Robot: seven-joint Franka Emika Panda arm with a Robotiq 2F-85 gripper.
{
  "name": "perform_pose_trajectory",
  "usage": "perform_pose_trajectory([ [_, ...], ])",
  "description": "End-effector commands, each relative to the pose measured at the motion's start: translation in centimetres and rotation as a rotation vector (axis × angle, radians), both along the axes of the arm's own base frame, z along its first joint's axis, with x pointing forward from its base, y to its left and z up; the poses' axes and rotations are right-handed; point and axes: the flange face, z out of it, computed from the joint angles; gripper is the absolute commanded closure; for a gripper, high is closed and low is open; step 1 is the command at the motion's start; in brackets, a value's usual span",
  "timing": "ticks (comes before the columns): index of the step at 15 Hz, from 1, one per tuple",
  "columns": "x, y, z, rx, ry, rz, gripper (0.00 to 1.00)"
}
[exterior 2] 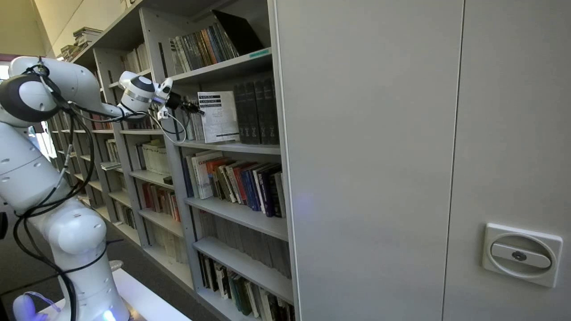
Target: Pick up two small books from the compartment of the book shelf and move them to the right.
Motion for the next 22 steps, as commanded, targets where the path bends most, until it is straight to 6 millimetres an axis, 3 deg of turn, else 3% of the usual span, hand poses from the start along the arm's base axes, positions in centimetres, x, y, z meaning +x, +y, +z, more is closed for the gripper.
perform_pose_trajectory([
  [1, 2.4, 0.8, 2.4, -0.013, -0.048, 0.013, 0.98],
  [10, 4.4, 1.6, 3.6, -0.003, -0.064, 0.034, 0.98],
  [22, 6.7, -1.9, 0.8, -0.016, 0.029, -0.070, 0.98],
])
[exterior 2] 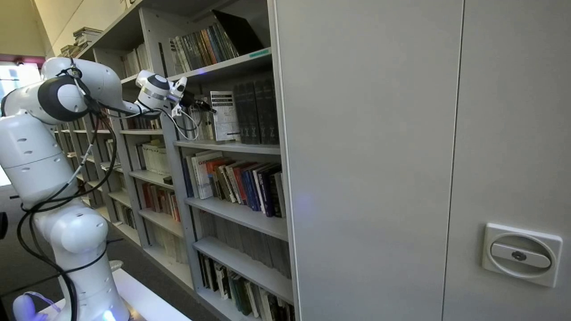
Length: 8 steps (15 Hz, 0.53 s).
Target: Pick up two small books from the compartment of the book shelf and move them to the right.
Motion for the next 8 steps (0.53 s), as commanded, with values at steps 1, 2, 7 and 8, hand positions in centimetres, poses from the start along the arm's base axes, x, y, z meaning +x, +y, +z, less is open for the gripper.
perform_pose_trajectory([
  [1, 1.0, -0.5, 0.3, -0.014, 0.012, -0.025, 0.98],
  [2, 1.4, -0.4, 0.1, -0.012, 0.018, -0.022, 0.98],
  [7, 3.5, 0.9, 0.7, 0.020, 0.016, 0.019, 0.98],
  [8, 3.9, 1.1, 0.8, 0.024, 0.016, 0.027, 0.98],
])
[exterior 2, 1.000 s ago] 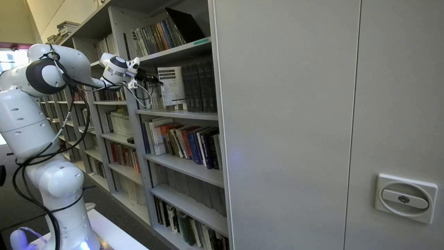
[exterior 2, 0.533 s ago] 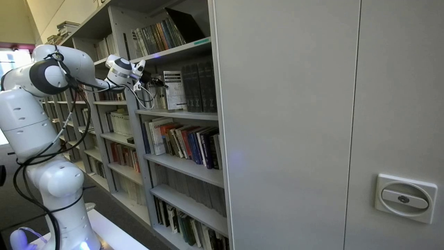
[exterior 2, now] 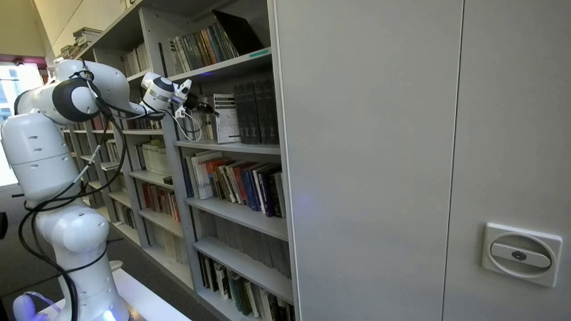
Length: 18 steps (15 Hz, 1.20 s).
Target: Pick up two small books from the compartment of the book shelf and move them to the right.
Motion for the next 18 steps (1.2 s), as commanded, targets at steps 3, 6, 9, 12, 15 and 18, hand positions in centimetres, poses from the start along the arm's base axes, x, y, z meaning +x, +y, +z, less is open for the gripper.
perform_pose_trajectory([
  [3, 2.6, 1.0, 2.1, 0.018, -0.009, 0.028, 0.98],
  [6, 3.3, 0.5, 2.3, 0.025, -0.003, 0.013, 0.98],
  [9, 3.7, -0.5, 2.5, 0.017, 0.006, -0.026, 0.98],
  [12, 4.1, -1.7, 2.7, 0.007, 0.022, -0.075, 0.98],
  [15, 4.6, -2.1, 2.6, 0.004, 0.036, -0.098, 0.98],
  [18, 5.3, -1.9, 2.2, 0.021, 0.038, -0.093, 0.98],
])
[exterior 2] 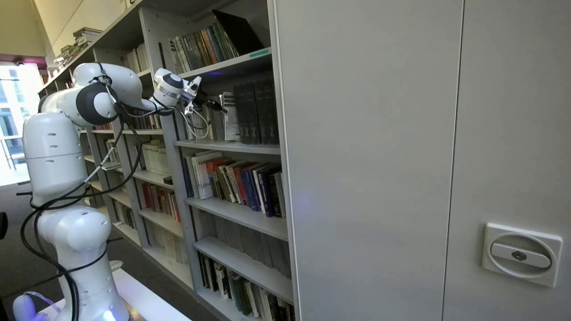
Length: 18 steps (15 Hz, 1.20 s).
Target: Pick up two small books from the compartment of the book shelf and move them to the right.
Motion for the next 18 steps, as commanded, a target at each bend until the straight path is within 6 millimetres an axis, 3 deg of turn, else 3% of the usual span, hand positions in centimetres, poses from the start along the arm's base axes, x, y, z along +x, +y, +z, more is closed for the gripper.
perform_pose_trajectory([
  [1, 1.3, 0.1, 0.8, 0.027, -0.001, 0.020, 0.98],
  [8, 2.7, 0.3, 0.9, 0.078, -0.075, 0.094, 0.98],
  [18, 3.4, -1.5, 0.3, -0.130, -0.138, 0.069, 0.98],
])
